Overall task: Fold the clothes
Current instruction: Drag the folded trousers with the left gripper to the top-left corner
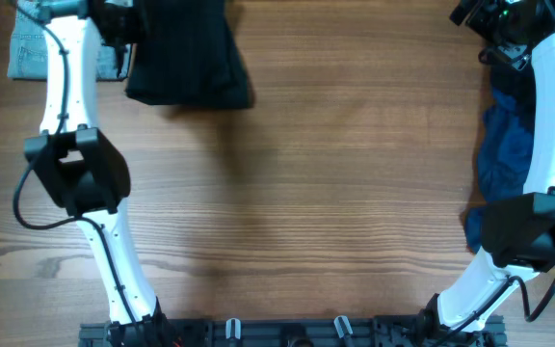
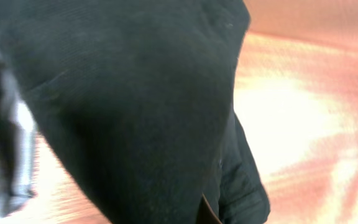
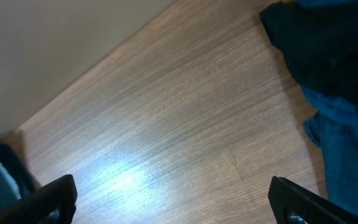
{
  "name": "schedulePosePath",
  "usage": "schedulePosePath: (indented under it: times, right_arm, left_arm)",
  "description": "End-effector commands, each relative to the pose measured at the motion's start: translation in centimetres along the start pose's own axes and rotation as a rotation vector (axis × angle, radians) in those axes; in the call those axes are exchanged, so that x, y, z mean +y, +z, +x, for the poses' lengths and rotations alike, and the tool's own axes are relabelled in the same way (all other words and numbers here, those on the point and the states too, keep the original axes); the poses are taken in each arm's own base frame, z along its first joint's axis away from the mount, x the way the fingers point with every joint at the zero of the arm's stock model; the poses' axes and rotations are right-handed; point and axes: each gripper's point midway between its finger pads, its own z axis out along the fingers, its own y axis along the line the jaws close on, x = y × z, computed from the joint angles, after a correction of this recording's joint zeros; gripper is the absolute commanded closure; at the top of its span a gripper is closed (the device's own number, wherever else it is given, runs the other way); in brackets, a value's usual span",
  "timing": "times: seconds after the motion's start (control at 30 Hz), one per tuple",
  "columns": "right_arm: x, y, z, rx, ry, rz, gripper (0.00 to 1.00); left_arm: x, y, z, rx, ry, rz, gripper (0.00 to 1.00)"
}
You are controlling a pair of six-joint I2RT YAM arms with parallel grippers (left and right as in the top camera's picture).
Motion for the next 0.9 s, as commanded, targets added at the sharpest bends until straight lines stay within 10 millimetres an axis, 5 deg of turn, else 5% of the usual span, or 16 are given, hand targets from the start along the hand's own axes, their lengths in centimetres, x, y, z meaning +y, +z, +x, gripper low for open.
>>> schedulePosePath:
  times: [0.0,0.3,0.87]
  right_arm:
    - [0.1,0.1,0.5,0.019,-0.012,-0.001,0.0]
    - [0.0,0.1,0.6,0.024,-0.02,0.001,0.0]
    - [-0.6,0.0,1.9,0.078,-0.033,0.026,0.0]
  left_arm:
    - [3.2,-3.4,-2.9,-0.119,-0.042,-0.044,0.96]
    - [7.7,-6.3,-6.6,-0.298,-0.099,-0.086,0.96]
    - [15.2,-10.9,-7.1,-0.401,-0.212,-0.164,0.95]
